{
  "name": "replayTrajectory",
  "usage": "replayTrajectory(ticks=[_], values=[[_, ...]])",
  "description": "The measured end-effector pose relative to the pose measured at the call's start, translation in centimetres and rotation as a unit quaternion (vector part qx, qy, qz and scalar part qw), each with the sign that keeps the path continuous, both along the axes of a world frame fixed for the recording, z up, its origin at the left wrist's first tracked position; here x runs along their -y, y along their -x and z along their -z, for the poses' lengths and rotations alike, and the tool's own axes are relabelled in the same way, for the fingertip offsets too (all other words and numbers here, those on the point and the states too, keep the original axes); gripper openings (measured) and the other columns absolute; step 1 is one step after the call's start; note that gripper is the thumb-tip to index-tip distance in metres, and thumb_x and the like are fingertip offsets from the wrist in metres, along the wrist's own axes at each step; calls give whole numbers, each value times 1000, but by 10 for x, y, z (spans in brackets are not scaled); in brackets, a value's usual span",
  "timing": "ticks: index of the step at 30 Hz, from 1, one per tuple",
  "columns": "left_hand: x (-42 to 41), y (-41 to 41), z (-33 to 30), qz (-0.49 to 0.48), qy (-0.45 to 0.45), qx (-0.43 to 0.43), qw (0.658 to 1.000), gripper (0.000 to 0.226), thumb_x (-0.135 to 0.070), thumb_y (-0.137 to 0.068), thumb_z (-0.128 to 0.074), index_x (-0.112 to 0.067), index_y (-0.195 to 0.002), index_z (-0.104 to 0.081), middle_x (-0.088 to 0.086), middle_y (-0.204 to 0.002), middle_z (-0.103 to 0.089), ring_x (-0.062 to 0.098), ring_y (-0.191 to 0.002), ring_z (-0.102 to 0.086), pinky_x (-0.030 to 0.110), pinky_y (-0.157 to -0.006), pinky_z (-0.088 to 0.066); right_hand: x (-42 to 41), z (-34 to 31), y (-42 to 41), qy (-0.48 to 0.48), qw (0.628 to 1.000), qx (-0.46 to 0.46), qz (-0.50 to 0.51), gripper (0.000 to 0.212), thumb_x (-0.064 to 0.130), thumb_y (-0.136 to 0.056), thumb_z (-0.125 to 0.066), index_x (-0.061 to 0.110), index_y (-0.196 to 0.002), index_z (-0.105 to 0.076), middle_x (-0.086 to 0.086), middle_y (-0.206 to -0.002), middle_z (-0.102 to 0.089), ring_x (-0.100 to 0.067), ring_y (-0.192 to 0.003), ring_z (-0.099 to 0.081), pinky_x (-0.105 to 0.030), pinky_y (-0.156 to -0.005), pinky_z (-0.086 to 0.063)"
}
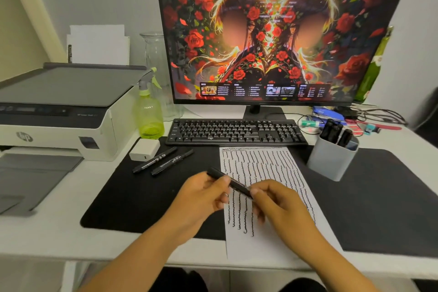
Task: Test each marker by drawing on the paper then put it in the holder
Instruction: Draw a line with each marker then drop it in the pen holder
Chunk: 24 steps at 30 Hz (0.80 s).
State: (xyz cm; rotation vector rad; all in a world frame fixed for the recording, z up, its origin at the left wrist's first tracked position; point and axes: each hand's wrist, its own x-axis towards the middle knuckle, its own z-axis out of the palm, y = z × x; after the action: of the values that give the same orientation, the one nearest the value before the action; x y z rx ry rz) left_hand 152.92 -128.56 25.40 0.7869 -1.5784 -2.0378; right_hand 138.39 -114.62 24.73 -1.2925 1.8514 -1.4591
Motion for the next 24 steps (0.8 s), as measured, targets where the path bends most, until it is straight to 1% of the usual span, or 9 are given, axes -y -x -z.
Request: replayTrajectory(ticks=[3,5,8,11,14,18,20,22,24], values=[[16,-8,-4,25,162,39,986,14,-31,-87,-65,-26,-99,-65,4,-82,-71,15,-67,-64,24,-61,-52,-7,-1,12,3,998,54,-14,22,26,-100,-57,25,-85,-74,-4,-66,-67,-12,-58,-61,-19,-62,-51],[20,-12,-8,95,311,86,942,13,-43,-87,-61,-35,-97,-64,-2,-83,-69,12,-68,-64,21,-61,-51,-7,-2,16,27,988,150,-16,21,31,-98,-61,20,-88,-75,-3,-63,-62,-17,-57,-58,-25,-62,-53],[15,-9,-14,156,447,102,875,26,-55,-88,-51,-38,-103,-63,-12,-88,-63,8,-78,-61,19,-66,-50,-1,-2,12,73,932,348,-68,27,40,-86,-70,14,-85,-67,-5,-61,-51,-18,-48,-49,-30,-49,-51],[3,0,-22,167,546,109,814,28,-56,-92,-41,-35,-98,-59,-17,-84,-56,3,-82,-56,17,-65,-45,7,0,3,91,928,341,-123,35,44,-90,-67,10,-86,-62,-12,-62,-53,-17,-43,-46,-26,-43,-47],[-5,0,-28,173,590,182,768,37,-59,-91,-26,-32,-93,-51,-16,-81,-50,1,-75,-52,17,-58,-41,7,-1,7,115,946,274,-132,32,39,-94,-66,10,-81,-63,-18,-68,-66,-18,-40,-50,-26,-45,-48],[-14,-8,-32,234,523,160,804,37,-62,-90,-27,-34,-78,-48,-9,-69,-54,5,-62,-52,26,-56,-46,-2,4,12,138,948,214,-190,29,35,-96,-66,12,-79,-65,-21,-71,-72,-16,-39,-56,-26,-45,-51],[-16,-11,-33,262,498,143,814,33,-53,-95,-37,-29,-77,-50,-11,-62,-55,2,-53,-52,20,-49,-44,-7,4,13,144,947,205,-201,26,31,-97,-65,14,-77,-65,-19,-68,-72,-15,-37,-57,-23,-43,-51],[-3,-22,-32,273,491,163,811,22,-31,-97,-46,-23,-77,-50,-11,-55,-53,0,-47,-49,14,-47,-38,-20,-4,37,179,938,275,-112,24,23,-93,-61,15,-71,-63,-12,-56,-68,-12,-31,-50,-15,-37,-44],[17,-42,-30,245,412,203,854,27,-29,-97,-41,-22,-73,-52,-4,-54,-57,4,-46,-48,22,-53,-44,-44,-20,77,241,921,306,-10,26,19,-92,-49,16,-67,-55,-7,-52,-63,-10,-30,-41,-12,-34,-39]])
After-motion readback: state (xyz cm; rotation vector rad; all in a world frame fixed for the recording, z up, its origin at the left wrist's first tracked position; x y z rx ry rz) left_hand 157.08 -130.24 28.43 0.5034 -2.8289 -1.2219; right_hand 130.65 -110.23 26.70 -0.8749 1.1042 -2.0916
